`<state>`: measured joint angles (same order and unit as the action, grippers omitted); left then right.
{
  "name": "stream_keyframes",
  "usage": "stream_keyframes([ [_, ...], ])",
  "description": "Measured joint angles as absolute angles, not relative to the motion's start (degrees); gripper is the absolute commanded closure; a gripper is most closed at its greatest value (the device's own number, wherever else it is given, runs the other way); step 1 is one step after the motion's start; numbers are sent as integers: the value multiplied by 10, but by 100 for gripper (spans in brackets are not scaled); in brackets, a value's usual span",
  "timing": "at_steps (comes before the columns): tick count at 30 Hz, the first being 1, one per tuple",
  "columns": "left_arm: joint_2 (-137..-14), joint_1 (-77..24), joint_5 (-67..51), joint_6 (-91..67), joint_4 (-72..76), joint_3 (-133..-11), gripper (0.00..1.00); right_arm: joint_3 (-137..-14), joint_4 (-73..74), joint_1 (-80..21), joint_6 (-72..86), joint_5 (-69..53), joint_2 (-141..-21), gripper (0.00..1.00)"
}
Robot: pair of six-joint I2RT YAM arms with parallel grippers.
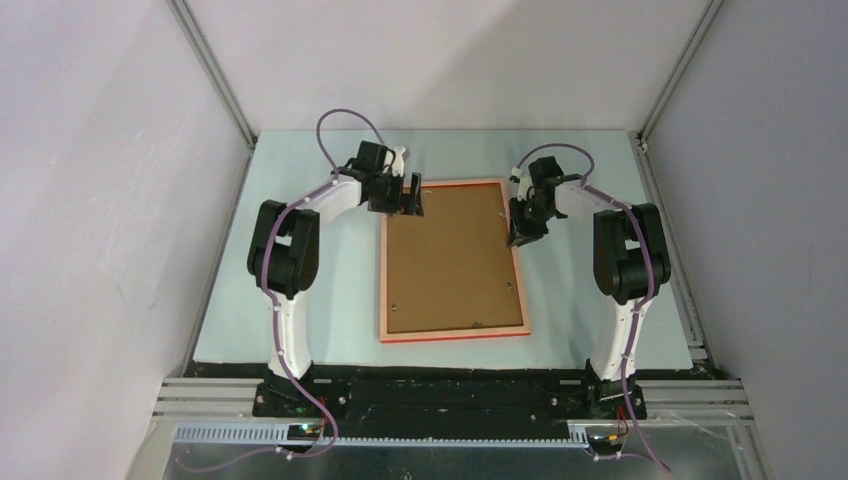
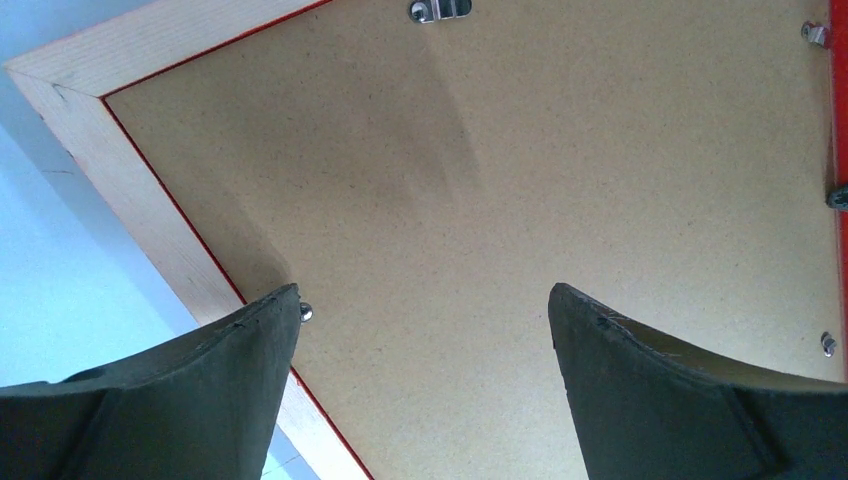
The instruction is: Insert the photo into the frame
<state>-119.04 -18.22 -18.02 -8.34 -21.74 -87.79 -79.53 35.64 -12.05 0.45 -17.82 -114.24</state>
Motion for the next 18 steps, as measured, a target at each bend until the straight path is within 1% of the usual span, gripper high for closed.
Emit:
stream_keyframes([
  [18, -1188, -179, -168, -80, -239, -886, 0, -794, 351, -118, 4, -181, -1142, 100],
])
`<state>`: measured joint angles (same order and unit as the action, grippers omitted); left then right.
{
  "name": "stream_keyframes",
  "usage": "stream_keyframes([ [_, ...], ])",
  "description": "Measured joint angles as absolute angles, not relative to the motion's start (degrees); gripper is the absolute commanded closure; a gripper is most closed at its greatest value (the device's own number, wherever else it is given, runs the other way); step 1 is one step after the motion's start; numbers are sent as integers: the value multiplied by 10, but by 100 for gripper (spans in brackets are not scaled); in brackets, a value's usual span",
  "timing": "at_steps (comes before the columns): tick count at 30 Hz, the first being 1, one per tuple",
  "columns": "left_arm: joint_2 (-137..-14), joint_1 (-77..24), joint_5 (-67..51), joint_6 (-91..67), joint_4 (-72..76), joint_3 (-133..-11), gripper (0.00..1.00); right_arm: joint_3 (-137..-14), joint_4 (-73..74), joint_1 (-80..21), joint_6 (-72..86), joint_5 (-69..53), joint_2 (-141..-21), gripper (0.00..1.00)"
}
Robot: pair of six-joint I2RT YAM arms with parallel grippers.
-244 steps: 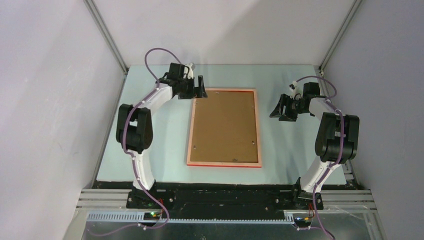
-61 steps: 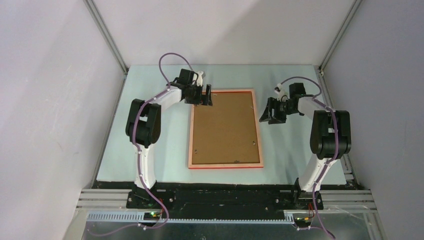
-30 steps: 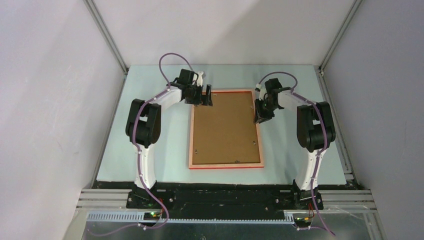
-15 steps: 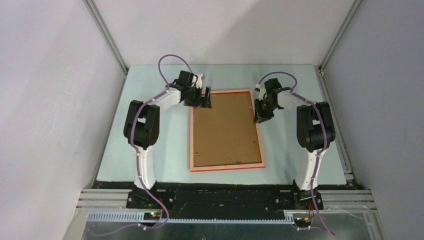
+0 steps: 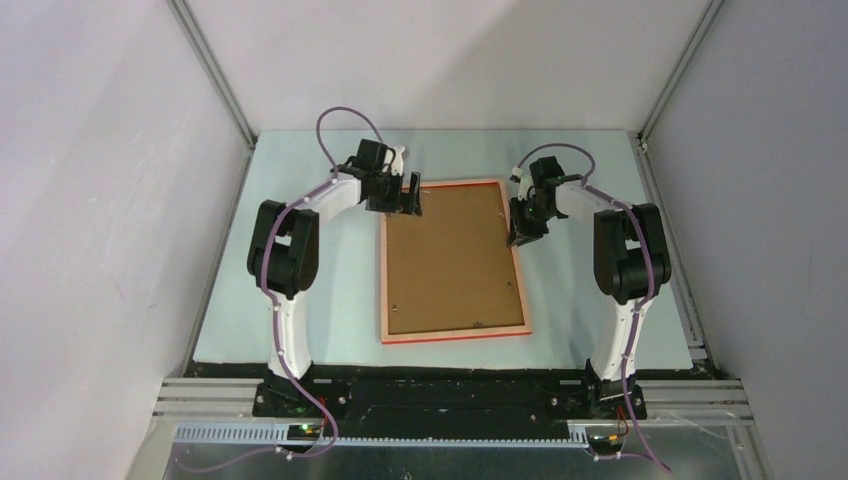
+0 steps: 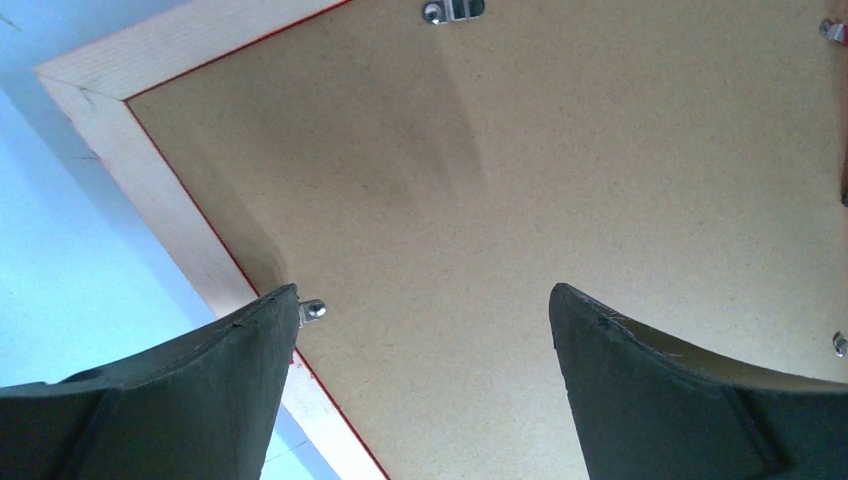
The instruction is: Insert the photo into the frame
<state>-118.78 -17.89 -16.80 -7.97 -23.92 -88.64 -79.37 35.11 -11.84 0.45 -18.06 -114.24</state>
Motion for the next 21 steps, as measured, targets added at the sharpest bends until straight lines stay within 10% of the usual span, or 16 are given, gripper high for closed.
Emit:
stream_keyframes([
  [21, -1200, -171, -155, -79, -252, -909, 0, -787, 343, -110, 5, -199, -1142, 100],
])
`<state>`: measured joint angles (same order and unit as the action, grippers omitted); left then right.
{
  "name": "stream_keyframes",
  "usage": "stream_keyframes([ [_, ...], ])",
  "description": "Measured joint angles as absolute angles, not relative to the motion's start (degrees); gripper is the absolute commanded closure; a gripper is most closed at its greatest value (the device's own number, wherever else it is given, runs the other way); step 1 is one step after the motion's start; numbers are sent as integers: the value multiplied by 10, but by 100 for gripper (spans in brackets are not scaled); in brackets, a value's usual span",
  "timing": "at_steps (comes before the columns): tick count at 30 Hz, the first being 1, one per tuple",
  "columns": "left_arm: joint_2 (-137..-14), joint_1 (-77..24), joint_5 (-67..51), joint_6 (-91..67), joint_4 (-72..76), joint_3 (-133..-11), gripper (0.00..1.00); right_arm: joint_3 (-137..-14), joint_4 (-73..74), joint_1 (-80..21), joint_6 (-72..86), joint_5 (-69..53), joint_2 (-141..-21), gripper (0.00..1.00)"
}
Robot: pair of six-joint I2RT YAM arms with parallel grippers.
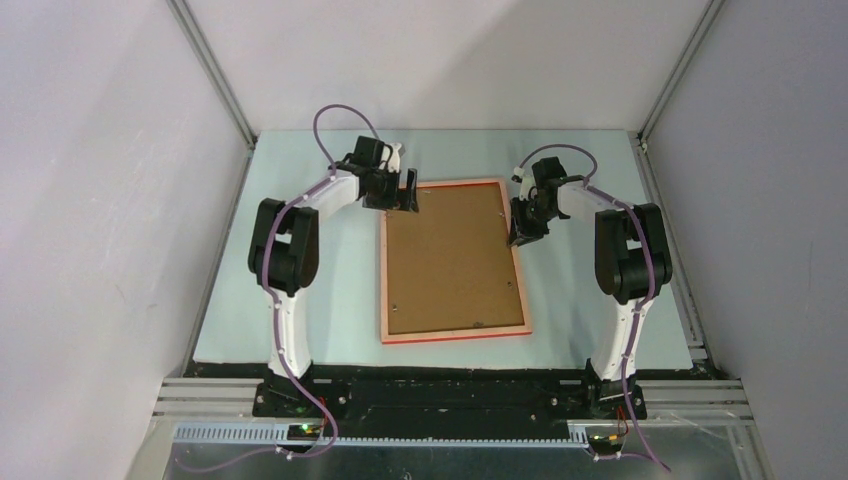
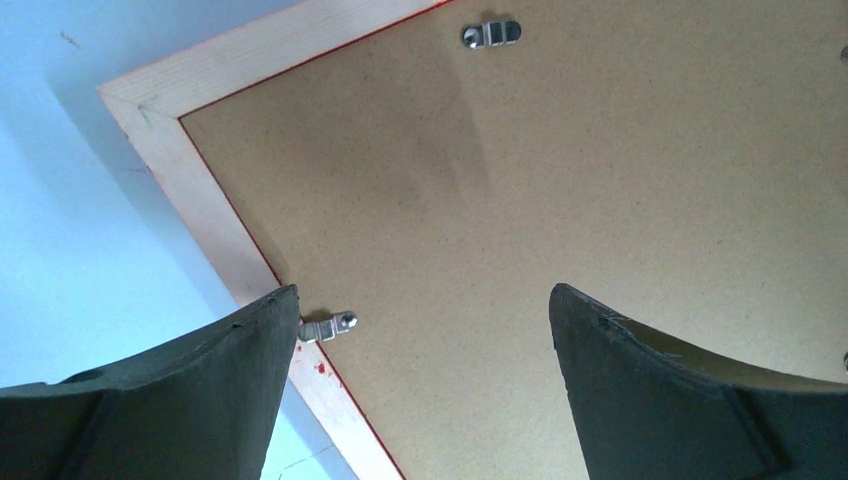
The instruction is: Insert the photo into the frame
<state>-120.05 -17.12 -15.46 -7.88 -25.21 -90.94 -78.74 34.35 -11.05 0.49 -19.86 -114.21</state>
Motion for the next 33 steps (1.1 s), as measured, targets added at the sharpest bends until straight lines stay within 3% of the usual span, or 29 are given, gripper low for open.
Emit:
stream_keyframes([
  [33, -1187, -174, -173, -70, -230, -876, 4, -784, 340, -105, 19, -207, -1142, 100],
])
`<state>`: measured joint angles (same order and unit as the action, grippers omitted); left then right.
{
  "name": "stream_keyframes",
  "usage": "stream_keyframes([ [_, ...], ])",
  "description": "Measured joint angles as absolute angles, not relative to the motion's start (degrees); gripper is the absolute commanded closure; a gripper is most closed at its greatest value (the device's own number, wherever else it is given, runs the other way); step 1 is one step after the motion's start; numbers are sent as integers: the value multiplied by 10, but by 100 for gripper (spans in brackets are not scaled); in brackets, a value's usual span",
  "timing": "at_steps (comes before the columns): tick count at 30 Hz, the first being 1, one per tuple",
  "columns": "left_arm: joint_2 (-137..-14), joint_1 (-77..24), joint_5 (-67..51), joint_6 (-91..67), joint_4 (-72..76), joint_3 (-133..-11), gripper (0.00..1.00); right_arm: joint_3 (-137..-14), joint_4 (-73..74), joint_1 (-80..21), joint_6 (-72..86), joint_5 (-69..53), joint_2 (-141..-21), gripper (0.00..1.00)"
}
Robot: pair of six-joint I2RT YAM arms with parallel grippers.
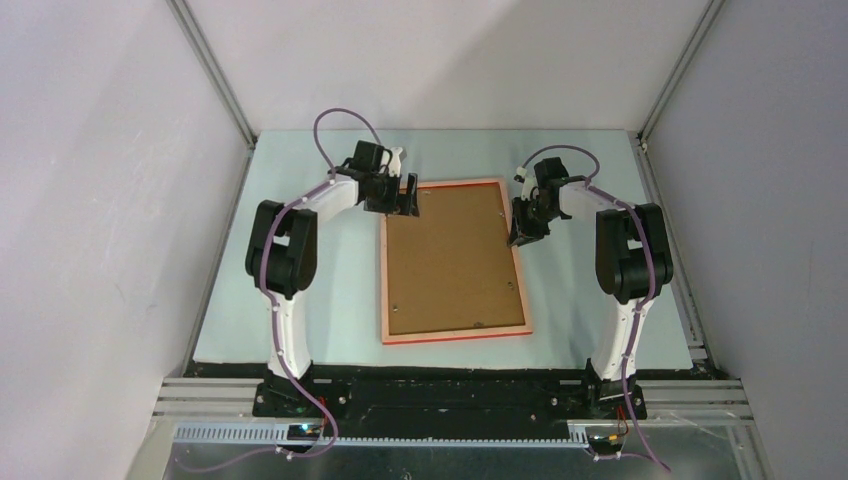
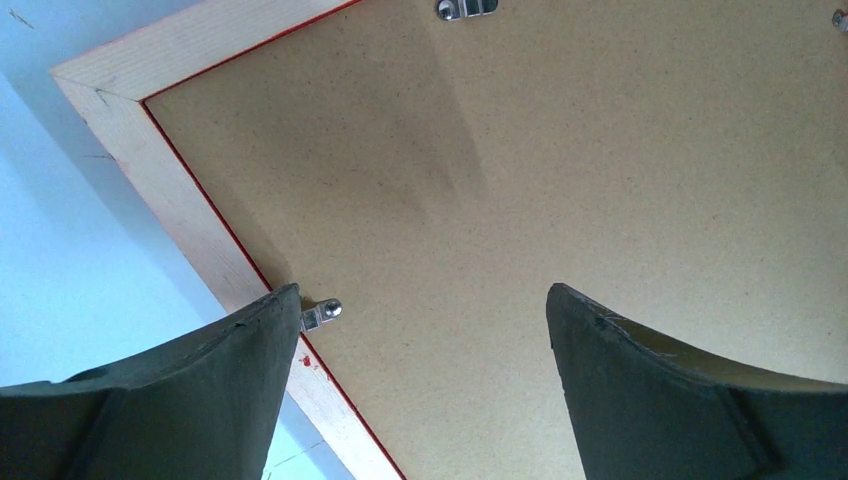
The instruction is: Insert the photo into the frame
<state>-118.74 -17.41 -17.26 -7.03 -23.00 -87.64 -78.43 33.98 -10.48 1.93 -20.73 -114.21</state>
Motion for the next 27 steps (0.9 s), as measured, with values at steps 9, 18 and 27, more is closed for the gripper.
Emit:
stream_keyframes([
  [9, -1183, -175, -178, -68, -231, -869, 6, -784, 340, -103, 19, -208, -1142, 100],
  [18, -1176, -175, -184, -53, -235, -861, 8, -784, 340, -102, 19, -207, -1142, 100],
  [27, -1172, -175, -189, -34, -248, -855, 10, -784, 340, -101, 19, -206, -1142, 100],
])
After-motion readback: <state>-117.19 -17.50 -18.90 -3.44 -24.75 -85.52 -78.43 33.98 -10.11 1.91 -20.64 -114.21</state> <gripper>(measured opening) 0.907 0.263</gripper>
